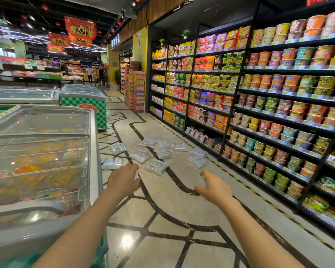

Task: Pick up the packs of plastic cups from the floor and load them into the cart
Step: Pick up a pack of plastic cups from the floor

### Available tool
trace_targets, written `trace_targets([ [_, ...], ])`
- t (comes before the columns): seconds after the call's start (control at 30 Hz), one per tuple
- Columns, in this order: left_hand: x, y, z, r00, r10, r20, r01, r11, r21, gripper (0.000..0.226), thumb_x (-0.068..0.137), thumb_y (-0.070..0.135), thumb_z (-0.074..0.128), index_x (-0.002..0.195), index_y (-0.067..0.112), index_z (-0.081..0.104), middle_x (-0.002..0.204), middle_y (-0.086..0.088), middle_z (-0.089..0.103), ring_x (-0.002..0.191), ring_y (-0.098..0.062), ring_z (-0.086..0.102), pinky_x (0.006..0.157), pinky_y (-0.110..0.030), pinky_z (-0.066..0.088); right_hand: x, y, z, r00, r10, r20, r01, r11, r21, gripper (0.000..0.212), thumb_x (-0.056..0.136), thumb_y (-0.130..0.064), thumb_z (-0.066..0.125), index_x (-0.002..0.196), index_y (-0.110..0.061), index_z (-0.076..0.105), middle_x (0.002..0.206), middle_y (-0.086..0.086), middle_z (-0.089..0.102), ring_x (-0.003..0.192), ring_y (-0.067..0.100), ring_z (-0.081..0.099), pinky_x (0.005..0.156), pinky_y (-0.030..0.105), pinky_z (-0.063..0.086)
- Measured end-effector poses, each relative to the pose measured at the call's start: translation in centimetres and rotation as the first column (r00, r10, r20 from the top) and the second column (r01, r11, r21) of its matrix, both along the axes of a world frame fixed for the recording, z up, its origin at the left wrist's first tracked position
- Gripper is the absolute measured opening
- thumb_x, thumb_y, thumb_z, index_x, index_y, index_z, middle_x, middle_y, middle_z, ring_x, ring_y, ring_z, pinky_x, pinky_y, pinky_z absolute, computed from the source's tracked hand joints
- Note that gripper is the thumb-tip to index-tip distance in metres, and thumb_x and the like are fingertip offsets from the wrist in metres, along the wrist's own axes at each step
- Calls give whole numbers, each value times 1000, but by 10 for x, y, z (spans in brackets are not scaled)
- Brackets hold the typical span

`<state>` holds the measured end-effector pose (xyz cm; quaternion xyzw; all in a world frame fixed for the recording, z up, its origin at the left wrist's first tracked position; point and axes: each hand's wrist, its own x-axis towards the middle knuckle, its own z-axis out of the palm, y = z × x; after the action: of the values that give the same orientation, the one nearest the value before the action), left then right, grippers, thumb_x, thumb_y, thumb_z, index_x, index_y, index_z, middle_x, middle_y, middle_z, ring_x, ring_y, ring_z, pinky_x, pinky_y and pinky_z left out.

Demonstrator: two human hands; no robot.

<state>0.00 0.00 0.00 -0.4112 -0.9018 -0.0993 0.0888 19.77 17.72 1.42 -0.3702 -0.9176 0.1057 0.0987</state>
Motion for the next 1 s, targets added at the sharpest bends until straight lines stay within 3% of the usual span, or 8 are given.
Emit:
trace_targets([
  [0.33,-116,85,-49,997,63,36,-62,998,-34,43,90,34,48,130,20,42,122,-1,55,111,-22,55,84,-35,49,-120,91,-37,1000,26,5,-25,995,-91,48,88,-36,57,130,-20,42,125,3,57,110,21,57,88,37,52],
  [0.67,-284,205,-72,993,96,67,-92,994,-66,43,90,32,49,130,20,44,123,-3,55,111,-24,55,85,-37,50,-292,221,-58,1000,21,0,-21,993,-113,50,84,-39,61,128,-22,44,123,1,57,109,19,57,89,38,51],
  [0.83,-366,258,-102,978,184,96,-169,974,-152,43,89,33,51,130,21,44,131,-2,50,115,-23,53,87,-37,50,-382,289,-87,996,73,53,-64,986,-152,52,84,-40,61,130,-23,44,124,0,58,112,20,57,90,39,50],
  [1.0,-463,329,-132,968,210,136,-193,973,-129,38,90,35,50,124,19,48,126,-1,55,112,-23,54,85,-37,49,-494,369,-113,984,155,82,-137,971,-195,51,83,-43,60,128,-24,45,121,0,59,106,20,60,86,38,52],
])
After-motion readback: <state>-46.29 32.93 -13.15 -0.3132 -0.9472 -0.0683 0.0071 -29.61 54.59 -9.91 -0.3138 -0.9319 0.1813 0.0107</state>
